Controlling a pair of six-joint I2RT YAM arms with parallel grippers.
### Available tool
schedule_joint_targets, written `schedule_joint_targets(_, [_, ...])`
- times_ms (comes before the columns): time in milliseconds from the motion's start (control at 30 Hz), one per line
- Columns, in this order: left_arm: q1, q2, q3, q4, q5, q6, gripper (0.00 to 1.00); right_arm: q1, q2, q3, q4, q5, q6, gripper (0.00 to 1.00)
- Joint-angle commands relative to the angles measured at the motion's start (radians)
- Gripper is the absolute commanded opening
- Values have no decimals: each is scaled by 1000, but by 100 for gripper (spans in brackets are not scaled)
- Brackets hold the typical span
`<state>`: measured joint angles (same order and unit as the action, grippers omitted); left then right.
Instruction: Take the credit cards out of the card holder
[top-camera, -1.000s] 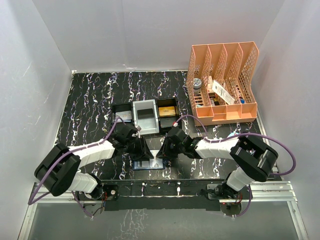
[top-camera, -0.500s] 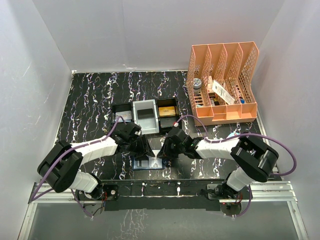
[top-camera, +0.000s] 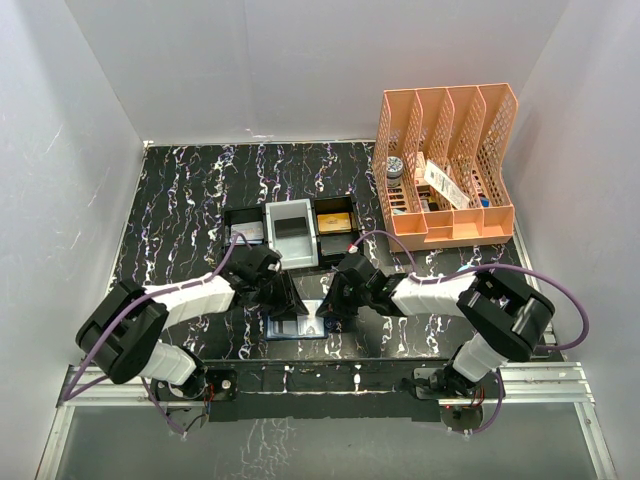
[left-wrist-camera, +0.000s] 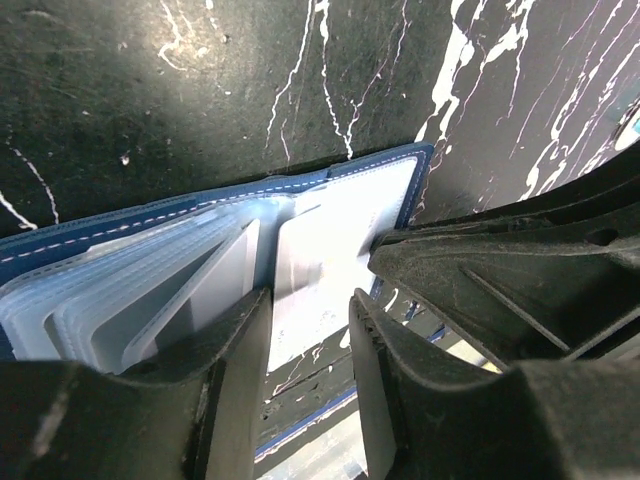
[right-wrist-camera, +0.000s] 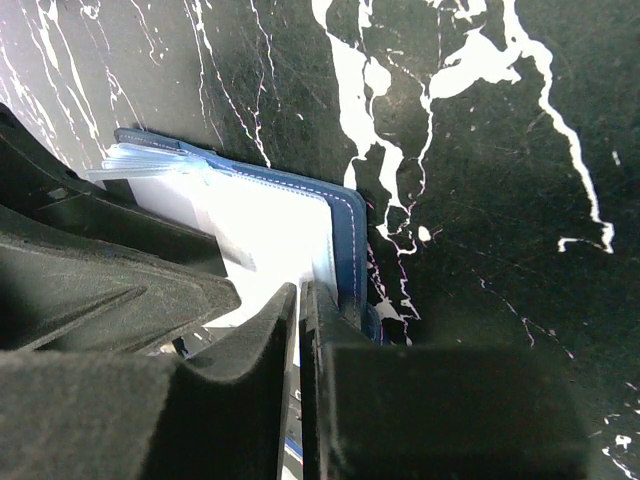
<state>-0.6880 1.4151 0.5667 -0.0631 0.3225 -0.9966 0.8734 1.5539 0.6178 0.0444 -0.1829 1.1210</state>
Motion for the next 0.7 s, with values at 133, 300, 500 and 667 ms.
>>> schedule_joint_targets(133, [-10,-3,-118,101,7,-73,27,18,98,-97,-1,-12,0,5])
schedule_joint_targets(300, [-10,-11,-135,200,48,-105,23,19,101,-122,37,-36,11,5])
schedule_joint_targets(500, [-10,-41,-135,212,45,-109,5,19,107,-133,61,-50,19,5])
schedule_joint_targets(667, [-10,-42,-118,179,43,-85,0,19,104,-124,39,-35,12,6])
